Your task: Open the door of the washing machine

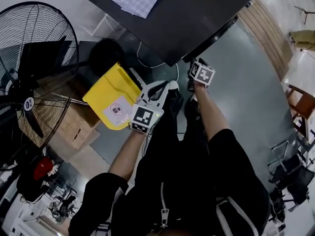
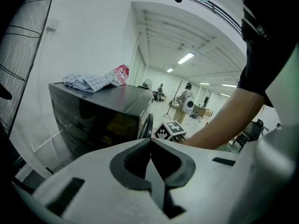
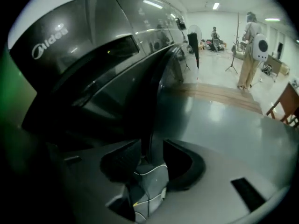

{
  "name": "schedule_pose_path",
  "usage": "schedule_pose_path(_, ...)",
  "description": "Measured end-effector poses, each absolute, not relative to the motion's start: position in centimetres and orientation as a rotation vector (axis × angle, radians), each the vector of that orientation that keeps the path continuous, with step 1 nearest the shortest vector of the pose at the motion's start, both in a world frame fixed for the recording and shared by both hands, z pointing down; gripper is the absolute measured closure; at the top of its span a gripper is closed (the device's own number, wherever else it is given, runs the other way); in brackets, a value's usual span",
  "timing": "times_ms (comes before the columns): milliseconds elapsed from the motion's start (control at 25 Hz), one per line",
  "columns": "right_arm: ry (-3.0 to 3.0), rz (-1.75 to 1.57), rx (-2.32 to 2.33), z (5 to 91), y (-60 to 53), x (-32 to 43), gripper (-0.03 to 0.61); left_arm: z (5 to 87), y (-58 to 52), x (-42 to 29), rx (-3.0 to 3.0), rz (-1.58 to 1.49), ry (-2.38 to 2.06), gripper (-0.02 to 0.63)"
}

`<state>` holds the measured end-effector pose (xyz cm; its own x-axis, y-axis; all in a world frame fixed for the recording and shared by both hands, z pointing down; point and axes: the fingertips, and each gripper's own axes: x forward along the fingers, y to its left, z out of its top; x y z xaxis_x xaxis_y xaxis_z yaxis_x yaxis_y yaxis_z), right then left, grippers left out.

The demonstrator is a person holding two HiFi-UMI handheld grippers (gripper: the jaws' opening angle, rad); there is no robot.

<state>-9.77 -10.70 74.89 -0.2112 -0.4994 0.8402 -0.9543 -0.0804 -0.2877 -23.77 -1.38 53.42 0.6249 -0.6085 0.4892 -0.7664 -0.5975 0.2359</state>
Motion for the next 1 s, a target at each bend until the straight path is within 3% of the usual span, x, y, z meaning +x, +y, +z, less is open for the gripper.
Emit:
schedule_pose_path(280, -1.721, 1.188, 1.570, 76.1, -11.8, -10.5, 0.474, 55.1, -1.4, -26.8, 2.346, 0.507, -1.126, 0.607)
schedule_pose_path(1000, -1.666, 1.252, 1.528, 76.3, -11.3, -10.5, 0.479, 54.8, -2.3, -23.5, 2.385, 0.466, -1.075, 0.607)
